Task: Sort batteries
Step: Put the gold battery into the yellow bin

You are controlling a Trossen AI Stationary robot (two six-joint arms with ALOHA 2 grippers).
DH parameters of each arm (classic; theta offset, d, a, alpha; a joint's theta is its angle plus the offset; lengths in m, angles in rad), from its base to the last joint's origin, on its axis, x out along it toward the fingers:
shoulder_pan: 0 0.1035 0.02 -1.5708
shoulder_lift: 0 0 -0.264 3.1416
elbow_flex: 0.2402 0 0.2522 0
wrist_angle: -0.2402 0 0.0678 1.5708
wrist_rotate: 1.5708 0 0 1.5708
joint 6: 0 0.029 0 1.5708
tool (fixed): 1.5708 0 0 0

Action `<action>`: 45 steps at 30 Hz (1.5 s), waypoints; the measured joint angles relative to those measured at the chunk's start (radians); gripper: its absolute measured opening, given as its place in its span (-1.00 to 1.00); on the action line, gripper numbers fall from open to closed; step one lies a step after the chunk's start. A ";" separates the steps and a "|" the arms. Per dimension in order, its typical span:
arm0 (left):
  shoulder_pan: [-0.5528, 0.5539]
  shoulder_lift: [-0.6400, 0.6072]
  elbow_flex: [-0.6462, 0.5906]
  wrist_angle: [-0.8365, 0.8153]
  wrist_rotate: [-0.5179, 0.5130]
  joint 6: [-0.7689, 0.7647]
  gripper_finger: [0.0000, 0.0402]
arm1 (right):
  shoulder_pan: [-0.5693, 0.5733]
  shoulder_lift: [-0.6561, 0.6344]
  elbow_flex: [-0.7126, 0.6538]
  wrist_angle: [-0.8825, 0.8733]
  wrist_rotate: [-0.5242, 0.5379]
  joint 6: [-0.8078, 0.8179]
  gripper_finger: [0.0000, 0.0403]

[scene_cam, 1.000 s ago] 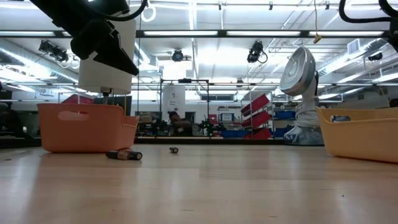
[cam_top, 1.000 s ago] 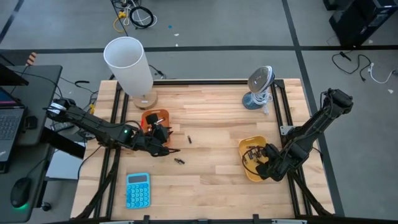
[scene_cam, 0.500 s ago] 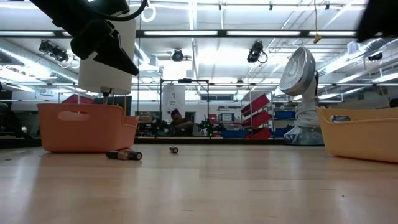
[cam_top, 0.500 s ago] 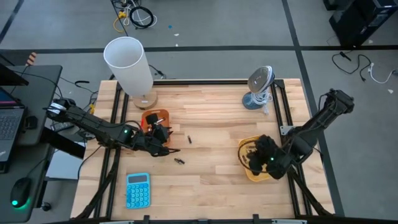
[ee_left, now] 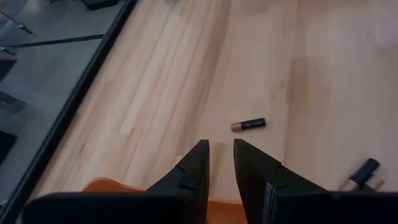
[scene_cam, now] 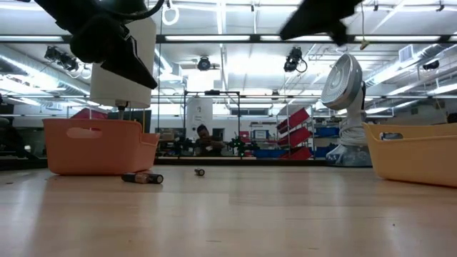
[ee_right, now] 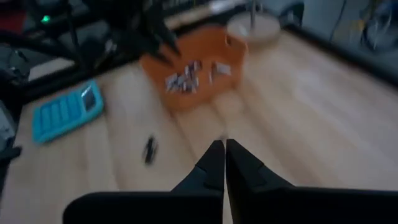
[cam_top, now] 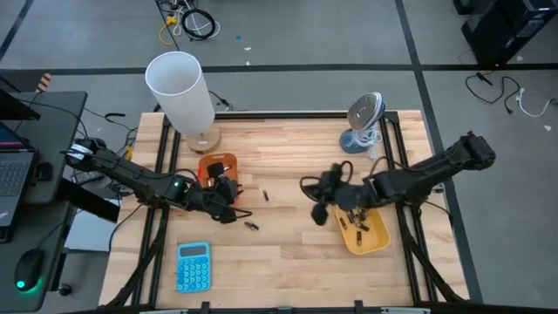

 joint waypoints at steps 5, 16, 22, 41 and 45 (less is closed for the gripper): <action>0.000 0.000 0.000 -0.001 0.065 -0.023 -0.62 | -0.085 0.100 0.000 0.240 -0.026 -0.192 -0.99; -0.001 0.000 0.000 -0.001 0.043 -0.023 -0.62 | -0.193 0.335 0.047 0.487 -0.109 -0.290 -0.99; -0.001 -0.001 0.000 -0.060 -0.025 -0.033 -0.62 | -0.205 0.443 0.126 0.486 -0.110 -0.316 -0.99; -0.002 -0.003 0.000 -0.245 -0.054 -0.189 -0.62 | -0.205 0.688 0.157 0.562 -0.112 -0.366 -0.71; -0.002 -0.003 0.000 -0.245 -0.055 -0.185 -0.62 | -0.201 0.724 0.157 0.616 -0.112 -0.405 -0.55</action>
